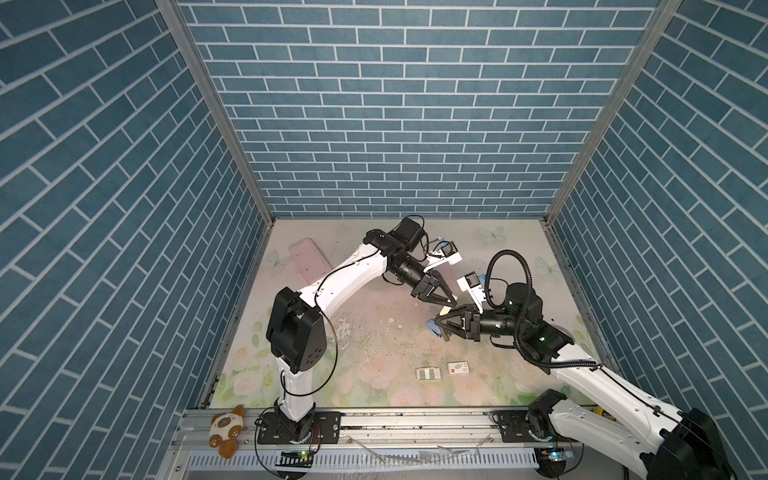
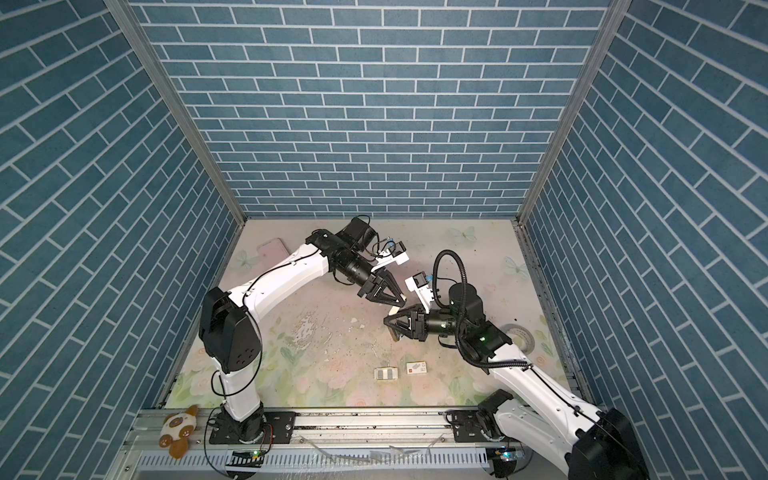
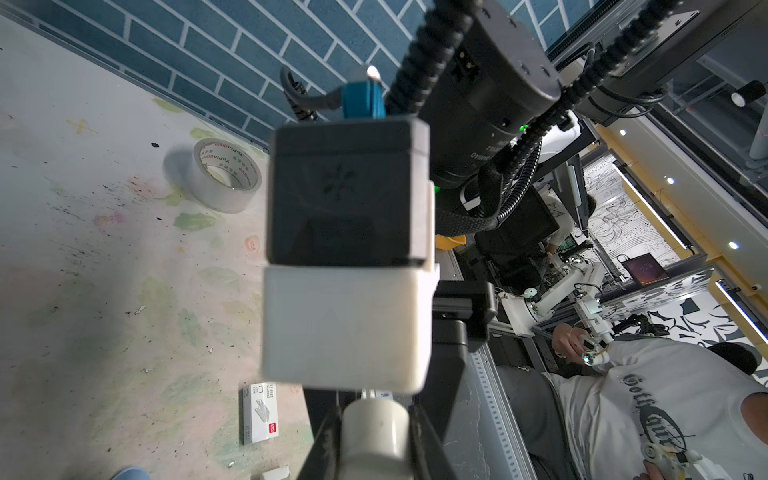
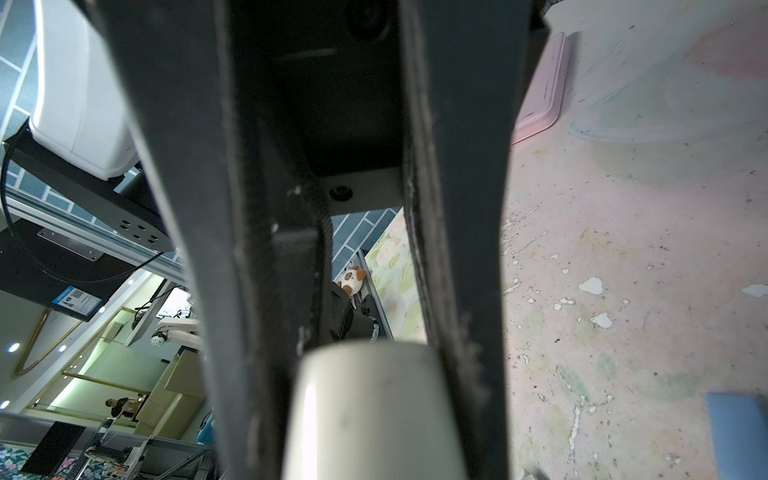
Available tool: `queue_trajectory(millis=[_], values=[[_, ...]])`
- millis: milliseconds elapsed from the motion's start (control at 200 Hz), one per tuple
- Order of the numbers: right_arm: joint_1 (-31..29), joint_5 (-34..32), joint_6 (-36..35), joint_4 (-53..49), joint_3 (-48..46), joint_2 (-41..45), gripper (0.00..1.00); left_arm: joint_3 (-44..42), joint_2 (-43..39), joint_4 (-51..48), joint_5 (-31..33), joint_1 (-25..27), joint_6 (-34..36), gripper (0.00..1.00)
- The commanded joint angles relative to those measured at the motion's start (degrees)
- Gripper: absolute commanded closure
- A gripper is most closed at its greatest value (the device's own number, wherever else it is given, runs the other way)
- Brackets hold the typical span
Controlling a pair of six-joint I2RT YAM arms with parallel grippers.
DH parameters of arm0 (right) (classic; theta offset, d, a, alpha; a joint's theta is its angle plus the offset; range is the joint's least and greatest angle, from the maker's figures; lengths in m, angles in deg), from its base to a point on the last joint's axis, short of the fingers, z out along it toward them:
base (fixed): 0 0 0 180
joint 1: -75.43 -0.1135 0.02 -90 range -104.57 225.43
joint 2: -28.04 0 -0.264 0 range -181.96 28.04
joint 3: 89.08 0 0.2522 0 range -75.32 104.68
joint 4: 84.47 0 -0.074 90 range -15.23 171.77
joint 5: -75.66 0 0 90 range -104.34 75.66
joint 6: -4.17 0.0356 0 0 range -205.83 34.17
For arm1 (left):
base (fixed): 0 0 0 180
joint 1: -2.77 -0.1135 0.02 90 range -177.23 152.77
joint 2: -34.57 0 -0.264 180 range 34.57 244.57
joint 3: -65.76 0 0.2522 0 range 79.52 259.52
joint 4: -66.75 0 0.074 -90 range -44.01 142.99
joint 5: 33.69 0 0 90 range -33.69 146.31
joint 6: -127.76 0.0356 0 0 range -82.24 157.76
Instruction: Load the staples into the stapler
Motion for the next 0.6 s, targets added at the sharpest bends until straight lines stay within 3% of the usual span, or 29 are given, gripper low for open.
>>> queue_trajectory(millis=[0, 100, 205, 300, 595], values=[[0.2, -1.0, 2.9, 0.7, -0.7, 0.0, 0.79, -0.1, -1.9, -0.5, -0.2, -0.2, 1.5, 0.90], [0.3, -1.7, 2.9, 0.7, -0.4, -0.5, 0.82, -0.7, -2.2, -0.1, 0.6, -0.2, 1.3, 0.80], [0.4, -2.4, 2.5, -0.3, 0.0, -1.0, 0.85, -1.7, -3.2, 1.4, 2.9, -0.3, 0.6, 0.54], [0.4, -3.4, 1.4, -2.5, 0.7, -1.2, 0.85, -2.5, -4.3, 2.9, 4.5, -0.6, -0.5, 0.42], [1.1, -7.8, -3.1, -13.3, 3.7, -1.2, 0.84, -1.3, -6.1, 1.0, 9.5, -5.3, 0.1, 0.36]])
